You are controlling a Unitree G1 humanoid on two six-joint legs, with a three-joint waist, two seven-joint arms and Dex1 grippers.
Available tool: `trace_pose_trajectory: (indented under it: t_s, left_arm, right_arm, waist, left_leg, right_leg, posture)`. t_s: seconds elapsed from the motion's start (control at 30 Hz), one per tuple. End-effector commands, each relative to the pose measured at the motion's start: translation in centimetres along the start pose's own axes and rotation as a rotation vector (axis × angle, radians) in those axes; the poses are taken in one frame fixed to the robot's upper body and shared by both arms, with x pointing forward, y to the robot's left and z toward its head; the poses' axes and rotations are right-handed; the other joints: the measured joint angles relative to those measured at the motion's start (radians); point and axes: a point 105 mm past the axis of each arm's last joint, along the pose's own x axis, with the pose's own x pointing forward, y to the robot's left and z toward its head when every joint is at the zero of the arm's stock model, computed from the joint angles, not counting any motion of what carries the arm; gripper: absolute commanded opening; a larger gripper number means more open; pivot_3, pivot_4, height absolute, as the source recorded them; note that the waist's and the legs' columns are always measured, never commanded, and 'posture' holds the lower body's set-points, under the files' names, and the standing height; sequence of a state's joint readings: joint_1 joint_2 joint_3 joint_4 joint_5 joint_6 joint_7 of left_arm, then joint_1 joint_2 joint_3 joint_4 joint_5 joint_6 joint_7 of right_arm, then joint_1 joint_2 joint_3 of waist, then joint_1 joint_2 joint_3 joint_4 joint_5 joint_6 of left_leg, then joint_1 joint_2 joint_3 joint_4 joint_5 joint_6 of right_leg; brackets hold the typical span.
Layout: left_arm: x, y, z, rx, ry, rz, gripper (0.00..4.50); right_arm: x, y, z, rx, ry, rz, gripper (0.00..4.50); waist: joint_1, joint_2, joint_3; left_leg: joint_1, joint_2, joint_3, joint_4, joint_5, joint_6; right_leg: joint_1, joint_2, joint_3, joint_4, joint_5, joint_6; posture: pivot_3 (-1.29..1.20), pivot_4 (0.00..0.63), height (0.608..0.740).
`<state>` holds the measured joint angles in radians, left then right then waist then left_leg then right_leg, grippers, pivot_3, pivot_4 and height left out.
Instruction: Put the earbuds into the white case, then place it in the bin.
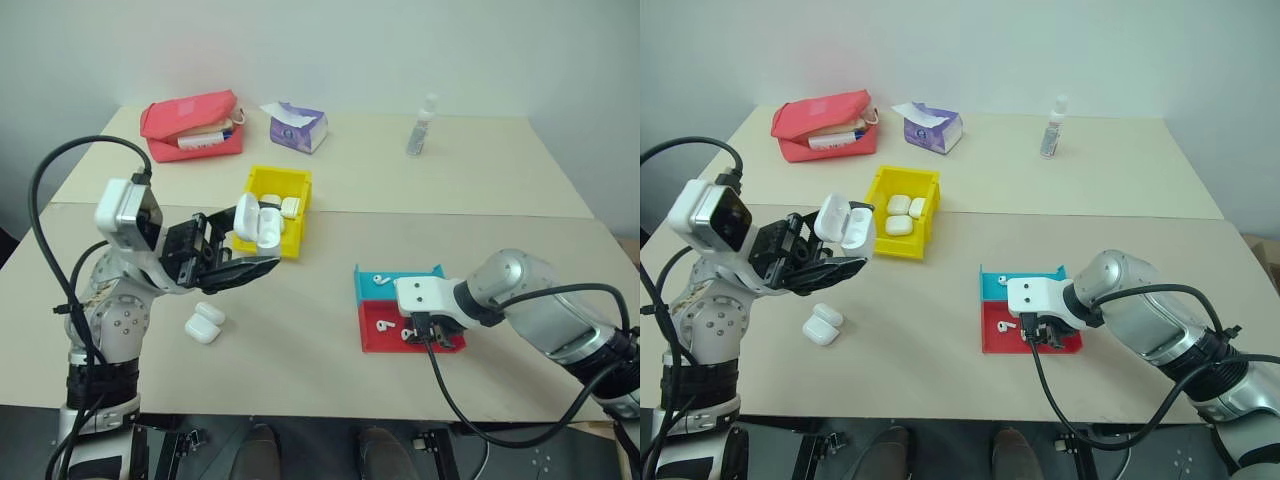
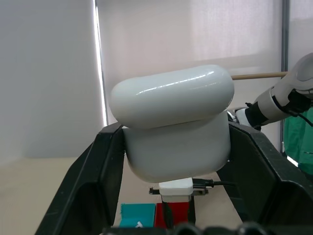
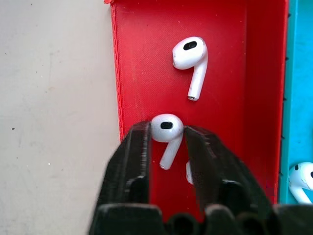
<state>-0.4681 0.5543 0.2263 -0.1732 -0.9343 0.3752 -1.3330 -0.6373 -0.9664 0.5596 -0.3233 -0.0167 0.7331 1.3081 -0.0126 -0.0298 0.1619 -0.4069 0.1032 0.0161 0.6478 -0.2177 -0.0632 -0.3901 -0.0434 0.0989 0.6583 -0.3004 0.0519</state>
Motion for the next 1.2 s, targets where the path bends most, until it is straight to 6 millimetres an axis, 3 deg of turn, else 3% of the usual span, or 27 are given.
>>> trace_pose_trajectory:
  t_s: [0.03, 0.23, 0.4, 0.5, 0.63, 0.8, 1.03, 1.2]
  left_arm:
    - [0.2, -0.1, 1.1, 0.040, -0.022, -0.015, 2.89]
    - [0.5, -0.4, 0.8, 0.031, -0.030, -0.016, 2.89]
    - [0.6, -0.5, 0.8, 0.013, -0.048, -0.015, 2.89]
    - [1.0, 0.0, 0.6, -0.001, -0.055, -0.013, 2.89]
    - [4.2, -0.9, -0.3, -0.011, -0.069, -0.075, 2.89]
    - [7.2, -0.3, -1.8, -0.025, -0.057, -0.123, 2.89]
    - [9.3, -0.1, -3.9, -0.006, -0.033, -0.178, 2.89]
    - [10.1, 0.2, -4.4, 0.032, -0.028, -0.182, 2.89]
  right_arm:
    - [-0.5, 0.2, 0.3, -0.012, -0.010, -0.007, 0.58]
    - [-1.0, 0.3, 0.4, 0.006, -0.033, -0.022, 0.58]
    - [-3.6, -0.1, 1.7, 0.067, -0.182, -0.099, 0.58]
    - [-6.5, -0.7, 3.7, 0.091, -0.464, -0.186, 0.58]
    - [-10.9, -2.0, 5.5, 0.188, -0.868, -0.364, 0.58]
    - [-14.6, -1.9, 7.6, 0.230, -1.184, -0.407, 0.58]
    - [-17.3, -0.4, 10.2, 0.196, -1.442, -0.373, 0.58]
    - [-17.5, 0.7, 11.4, 0.177, -1.514, -0.327, 0.58]
  waist:
    - [0.000, 0.000, 0.000]
    - [0.000, 0.000, 0.000]
    - [0.000, 0.000, 0.000]
    - [0.001, 0.000, 0.000]
    - [0.005, 0.000, 0.000]
    - [0.009, 0.000, 0.000]
    - [-0.001, 0.001, 0.000]
    - [-0.001, 0.001, 0.000]
  left_leg:
    - [0.000, 0.000, 0.000, 0.000, 0.000, 0.000]
    - [0.000, 0.000, 0.000, 0.000, 0.000, 0.000]
    - [0.000, 0.000, 0.000, -0.001, 0.000, 0.000]
    - [0.000, 0.000, -0.001, -0.001, 0.000, 0.000]
    - [0.000, 0.000, -0.002, 0.000, 0.000, 0.000]
    - [0.000, 0.000, -0.002, -0.001, 0.000, 0.000]
    - [0.000, -0.001, -0.002, -0.003, 0.000, 0.000]
    - [-0.001, -0.001, -0.003, -0.003, 0.000, 0.000]
  right_leg:
    - [0.000, 0.000, 0.000, 0.000, 0.000, 0.000]
    - [0.000, 0.000, 0.000, 0.000, 0.000, 0.000]
    - [0.000, 0.000, 0.000, -0.001, 0.000, 0.000]
    - [0.001, 0.000, -0.001, -0.001, 0.000, 0.000]
    - [0.002, 0.000, -0.002, -0.001, 0.000, 0.000]
    - [0.002, 0.000, -0.002, -0.001, 0.000, 0.000]
    - [0.002, 0.000, -0.002, -0.001, 0.000, 0.000]
    - [0.002, 0.000, -0.002, -0.001, 0.000, 0.000]
  posture:
    - [0.00, 0.150, 0.740]
    - [0.00, 0.150, 0.740]
    - [0.00, 0.150, 0.740]
    - [0.00, 0.150, 0.740]
    - [0.00, 0.150, 0.740]
    - [0.00, 0.150, 0.740]
    - [0.00, 0.150, 0.740]
    - [0.00, 0.150, 0.740]
